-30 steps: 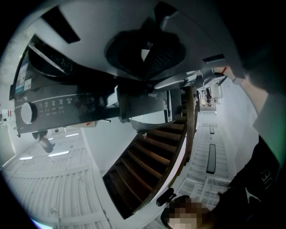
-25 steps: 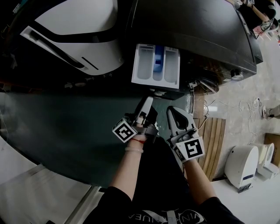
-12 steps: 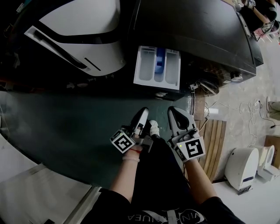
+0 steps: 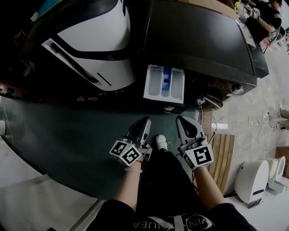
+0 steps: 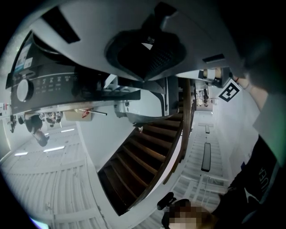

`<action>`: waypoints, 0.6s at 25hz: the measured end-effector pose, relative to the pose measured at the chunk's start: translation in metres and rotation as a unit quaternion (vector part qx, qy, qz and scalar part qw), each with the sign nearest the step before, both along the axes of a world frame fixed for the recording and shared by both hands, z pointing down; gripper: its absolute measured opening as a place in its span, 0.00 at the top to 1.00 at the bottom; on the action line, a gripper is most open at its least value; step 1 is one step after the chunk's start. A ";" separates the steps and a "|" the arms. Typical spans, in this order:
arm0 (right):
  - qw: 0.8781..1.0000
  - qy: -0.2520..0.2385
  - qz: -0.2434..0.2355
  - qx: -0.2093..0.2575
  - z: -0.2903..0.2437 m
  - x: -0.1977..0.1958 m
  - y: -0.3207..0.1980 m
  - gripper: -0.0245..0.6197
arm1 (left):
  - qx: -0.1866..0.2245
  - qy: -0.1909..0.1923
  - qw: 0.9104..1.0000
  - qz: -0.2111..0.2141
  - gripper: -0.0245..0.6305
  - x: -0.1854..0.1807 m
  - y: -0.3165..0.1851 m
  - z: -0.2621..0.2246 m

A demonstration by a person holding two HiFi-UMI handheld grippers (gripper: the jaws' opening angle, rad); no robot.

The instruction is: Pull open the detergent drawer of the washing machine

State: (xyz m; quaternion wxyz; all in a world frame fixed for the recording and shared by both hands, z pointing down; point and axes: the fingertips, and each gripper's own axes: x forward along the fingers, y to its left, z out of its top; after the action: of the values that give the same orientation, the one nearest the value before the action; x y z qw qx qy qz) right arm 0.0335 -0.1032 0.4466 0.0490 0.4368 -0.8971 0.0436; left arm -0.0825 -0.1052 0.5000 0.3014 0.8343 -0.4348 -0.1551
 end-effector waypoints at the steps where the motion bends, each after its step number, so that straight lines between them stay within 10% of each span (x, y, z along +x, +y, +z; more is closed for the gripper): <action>1: 1.000 0.000 -0.001 0.001 -0.005 0.000 0.000 0.94 | 0.005 -0.018 1.000 -0.002 0.95 -0.001 0.000 -0.007; 6: 1.000 -0.004 -0.004 0.011 -0.033 0.000 -0.004 0.94 | 0.040 -0.135 0.990 -0.006 0.95 -0.004 -0.007 -0.038; 15: 1.000 0.000 -0.013 0.021 -0.067 0.005 0.000 0.94 | 0.055 -0.174 0.983 -0.010 0.95 -0.015 -0.011 -0.082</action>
State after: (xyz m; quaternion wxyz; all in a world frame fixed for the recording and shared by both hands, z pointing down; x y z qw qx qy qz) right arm 0.0381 -0.1036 0.3795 0.0405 0.4260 -0.9035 0.0242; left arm -0.0979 -0.1163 0.4175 0.1736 0.8591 -0.4801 -0.0344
